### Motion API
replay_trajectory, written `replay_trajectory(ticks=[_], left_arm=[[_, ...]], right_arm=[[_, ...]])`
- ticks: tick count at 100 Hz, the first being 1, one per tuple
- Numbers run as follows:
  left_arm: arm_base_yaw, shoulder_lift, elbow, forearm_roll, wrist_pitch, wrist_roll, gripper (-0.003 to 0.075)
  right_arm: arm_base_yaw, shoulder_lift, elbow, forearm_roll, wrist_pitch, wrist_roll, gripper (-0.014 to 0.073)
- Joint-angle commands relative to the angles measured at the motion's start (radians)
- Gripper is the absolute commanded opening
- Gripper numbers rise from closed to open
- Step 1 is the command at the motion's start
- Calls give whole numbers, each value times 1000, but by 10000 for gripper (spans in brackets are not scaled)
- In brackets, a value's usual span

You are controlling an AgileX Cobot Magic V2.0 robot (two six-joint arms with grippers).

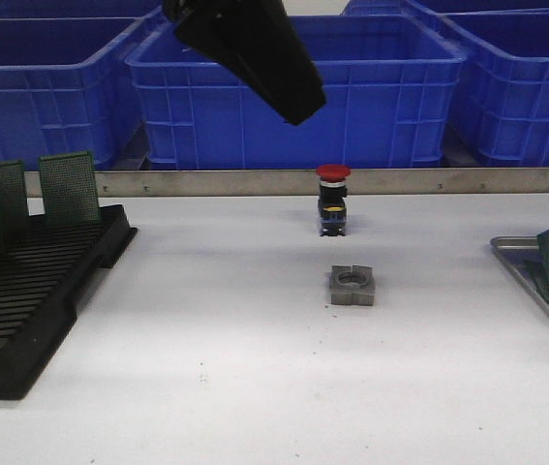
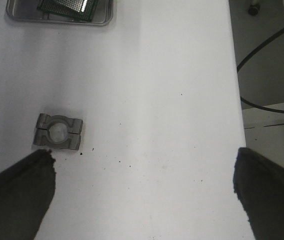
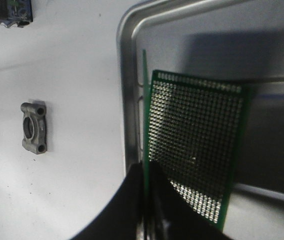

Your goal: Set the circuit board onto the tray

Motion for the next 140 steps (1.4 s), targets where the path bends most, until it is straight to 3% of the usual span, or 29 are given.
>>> replay_trajectory(ticks=[1, 20, 32, 104, 140], left_arm=[[-5, -51, -25, -55, 39, -3, 673], [-5, -51, -25, -55, 39, -3, 673], [-5, -51, -25, -55, 39, -3, 673], [-5, -53, -25, -70, 28, -12, 673], [66, -168, -19, -46, -165, -182, 671]], right_arm=[[-8, -45, -25, 42, 35, -1, 102], [-8, -45, -25, 42, 35, 5, 441], [-8, -45, -25, 42, 34, 5, 545], [-2, -169, -25, 16, -22, 6, 552], [121, -397, -25, -10, -148, -5, 552]])
